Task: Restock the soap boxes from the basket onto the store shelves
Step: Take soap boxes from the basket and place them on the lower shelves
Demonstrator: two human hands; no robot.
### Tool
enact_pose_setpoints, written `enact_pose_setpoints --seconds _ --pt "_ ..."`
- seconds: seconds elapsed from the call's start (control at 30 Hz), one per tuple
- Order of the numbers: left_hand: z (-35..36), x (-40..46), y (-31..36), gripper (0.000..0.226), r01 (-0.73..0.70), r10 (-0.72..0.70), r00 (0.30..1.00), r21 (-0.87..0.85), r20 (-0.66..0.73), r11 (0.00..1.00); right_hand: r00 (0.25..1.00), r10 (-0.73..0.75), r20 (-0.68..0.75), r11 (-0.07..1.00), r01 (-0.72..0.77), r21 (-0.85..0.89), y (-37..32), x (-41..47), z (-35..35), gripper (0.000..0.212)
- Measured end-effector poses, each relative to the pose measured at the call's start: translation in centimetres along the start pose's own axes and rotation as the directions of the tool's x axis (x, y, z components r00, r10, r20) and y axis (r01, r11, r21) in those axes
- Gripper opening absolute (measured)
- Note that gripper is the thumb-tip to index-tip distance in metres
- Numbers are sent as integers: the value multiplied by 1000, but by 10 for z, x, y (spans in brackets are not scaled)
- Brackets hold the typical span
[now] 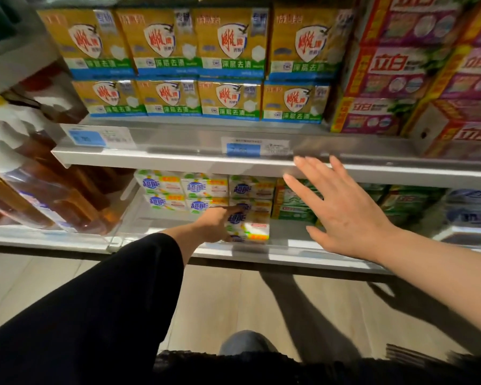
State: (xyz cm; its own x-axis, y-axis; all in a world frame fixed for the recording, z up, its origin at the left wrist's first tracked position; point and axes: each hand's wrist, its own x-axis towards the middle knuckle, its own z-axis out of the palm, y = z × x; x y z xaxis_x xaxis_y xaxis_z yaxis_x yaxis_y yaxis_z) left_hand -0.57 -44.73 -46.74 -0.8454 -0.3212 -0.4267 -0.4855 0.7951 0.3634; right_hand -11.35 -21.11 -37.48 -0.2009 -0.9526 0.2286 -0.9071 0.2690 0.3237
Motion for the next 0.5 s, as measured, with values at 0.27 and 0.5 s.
enact_pose_setpoints --seconds 0.27,0.5 --pt "-29 -31 4 70 34 -32 999 -133 16 990 994 -72 84 994 64 90 15 -6 -15 104" --pt "-62 -100 70 39 -128 129 992 66 -15 990 965 -5 261 995 -22 99 77 -88 -91 66"
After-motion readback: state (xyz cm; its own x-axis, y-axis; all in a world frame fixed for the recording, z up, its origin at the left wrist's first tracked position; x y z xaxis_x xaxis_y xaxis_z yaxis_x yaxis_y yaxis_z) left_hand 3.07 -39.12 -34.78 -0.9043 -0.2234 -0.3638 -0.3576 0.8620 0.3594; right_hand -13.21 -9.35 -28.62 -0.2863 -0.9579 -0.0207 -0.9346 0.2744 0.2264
